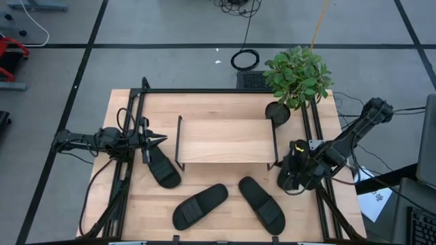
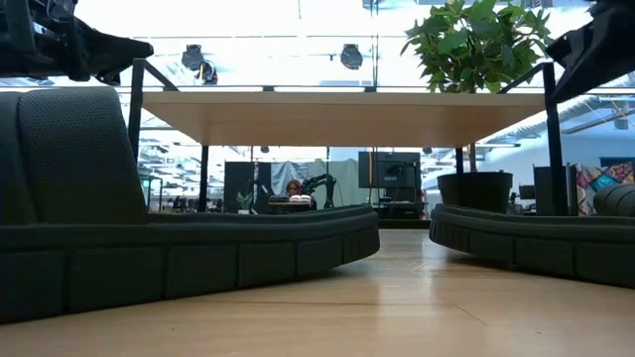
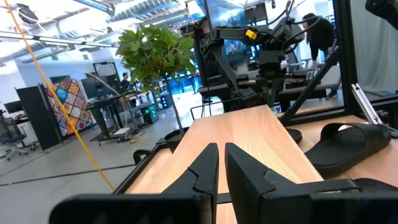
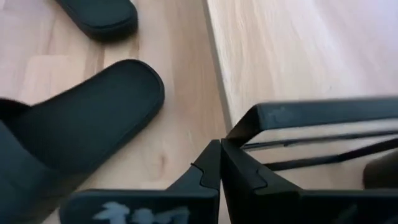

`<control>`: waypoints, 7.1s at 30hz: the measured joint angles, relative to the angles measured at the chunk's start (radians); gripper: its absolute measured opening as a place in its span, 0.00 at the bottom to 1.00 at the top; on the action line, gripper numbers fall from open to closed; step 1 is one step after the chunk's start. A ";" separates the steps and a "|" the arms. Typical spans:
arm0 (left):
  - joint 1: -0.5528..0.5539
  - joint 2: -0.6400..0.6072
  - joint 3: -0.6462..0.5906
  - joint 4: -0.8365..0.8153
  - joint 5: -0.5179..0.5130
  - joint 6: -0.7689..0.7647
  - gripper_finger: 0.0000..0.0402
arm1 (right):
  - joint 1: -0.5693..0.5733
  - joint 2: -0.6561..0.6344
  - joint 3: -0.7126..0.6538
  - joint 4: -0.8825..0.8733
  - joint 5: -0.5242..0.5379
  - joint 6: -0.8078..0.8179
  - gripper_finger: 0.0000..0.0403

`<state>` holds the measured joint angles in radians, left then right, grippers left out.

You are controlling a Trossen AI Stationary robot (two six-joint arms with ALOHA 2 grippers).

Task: Pick and place slides into the shelf
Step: Adjust the shelf, then put the black slides on the shelf

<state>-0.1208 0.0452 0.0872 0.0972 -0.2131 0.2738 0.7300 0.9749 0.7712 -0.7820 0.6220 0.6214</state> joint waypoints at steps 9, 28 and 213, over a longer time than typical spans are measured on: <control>0.000 0.000 0.000 -0.014 -0.002 0.024 0.09 | 0.064 -0.137 0.108 -0.065 0.086 -0.153 0.00; 0.013 0.000 0.303 -0.328 -0.317 -0.074 0.09 | 0.079 -0.273 0.101 -0.090 0.236 -0.192 0.00; 0.013 0.014 0.264 -0.350 -0.180 -0.073 0.09 | -0.300 0.043 0.318 -0.311 -1.010 0.028 0.00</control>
<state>-0.1078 0.0589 0.3511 -0.2528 -0.3931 0.2005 0.4305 1.0176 1.0889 -1.0928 -0.3884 0.6498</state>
